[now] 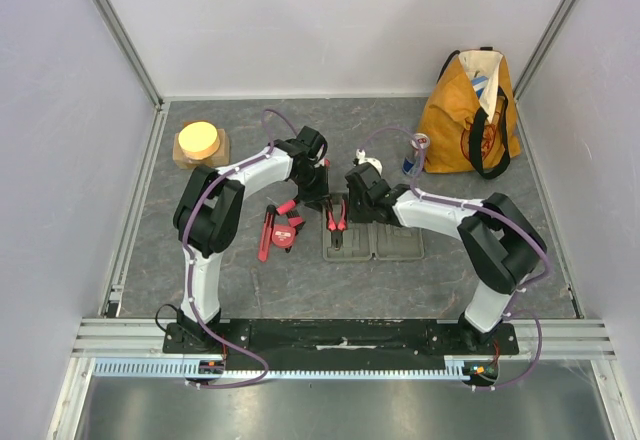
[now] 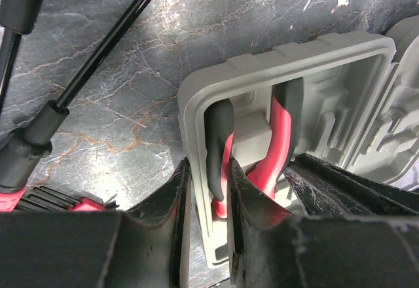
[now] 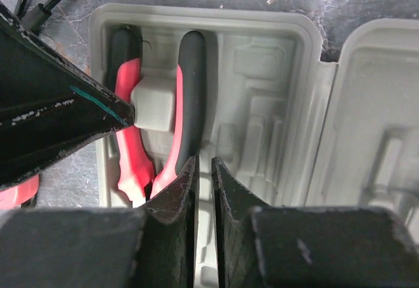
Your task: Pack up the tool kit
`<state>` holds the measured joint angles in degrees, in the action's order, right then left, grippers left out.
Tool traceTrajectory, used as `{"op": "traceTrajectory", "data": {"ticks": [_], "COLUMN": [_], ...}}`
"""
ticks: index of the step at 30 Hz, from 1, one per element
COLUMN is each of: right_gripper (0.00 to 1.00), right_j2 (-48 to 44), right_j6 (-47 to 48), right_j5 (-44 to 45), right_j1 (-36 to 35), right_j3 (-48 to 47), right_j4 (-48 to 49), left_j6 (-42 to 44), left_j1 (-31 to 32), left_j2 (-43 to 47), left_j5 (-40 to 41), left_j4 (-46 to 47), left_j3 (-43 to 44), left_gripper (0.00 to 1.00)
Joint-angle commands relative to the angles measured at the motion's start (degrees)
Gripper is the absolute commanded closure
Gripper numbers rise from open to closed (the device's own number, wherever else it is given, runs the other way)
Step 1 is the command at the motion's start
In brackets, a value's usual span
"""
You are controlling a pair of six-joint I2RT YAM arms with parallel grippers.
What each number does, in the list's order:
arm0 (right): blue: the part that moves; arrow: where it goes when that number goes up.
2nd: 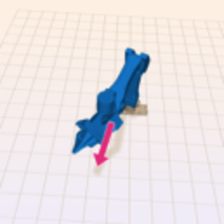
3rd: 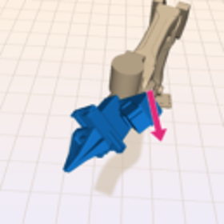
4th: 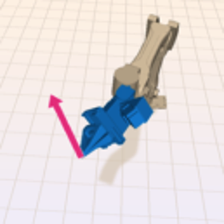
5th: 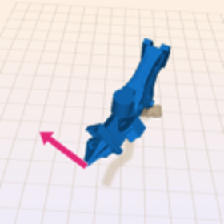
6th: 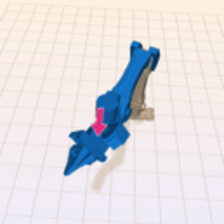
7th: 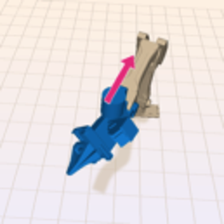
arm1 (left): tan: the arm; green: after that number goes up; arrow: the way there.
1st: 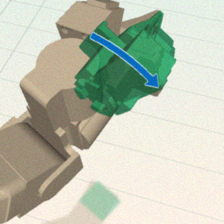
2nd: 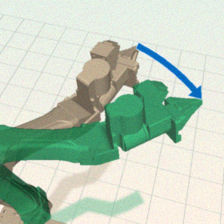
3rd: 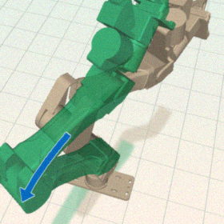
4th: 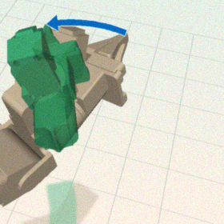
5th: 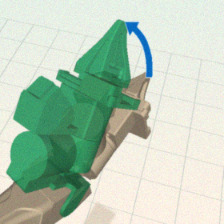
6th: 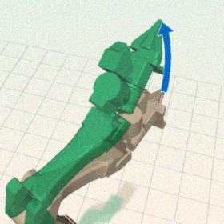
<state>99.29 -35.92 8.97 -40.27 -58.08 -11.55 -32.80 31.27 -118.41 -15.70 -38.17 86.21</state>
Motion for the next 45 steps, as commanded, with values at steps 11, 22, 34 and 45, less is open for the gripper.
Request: {"op": "traceTrajectory", "data": {"ticks": [11,22,34,45], "right_gripper": [0.96,0.99,0.89,0.81], "right_j2": [7.3,-0.4,-1.8,-2.1], "right_j6": [5.2,0.9,1.8,1.4], "right_j5": [-4.7,8.7,4.7,3.7], "right_j1": [-2.0,-1.1,-1.1,-1.1], "right_j3": [-6.4,-7.5,-7.8,-7.1], "right_j4": [2.2,-4.0,-2.4,-2.3], "left_j6": [4.3,3.4,4.6,15.1], "left_j1": [0.6,0.5,-0.8,-3.9], "left_j2": [-3.9,3.4,11.4,11.5], "left_j5": [0.8,9.1,19.5,24.2], "left_j4": [-1.0,-3.4,-4.8,-3.8], "left_j3": [0.3,3.5,2.9,-2.3], "left_gripper": [0.84,0.59,0.54,0.54]}}
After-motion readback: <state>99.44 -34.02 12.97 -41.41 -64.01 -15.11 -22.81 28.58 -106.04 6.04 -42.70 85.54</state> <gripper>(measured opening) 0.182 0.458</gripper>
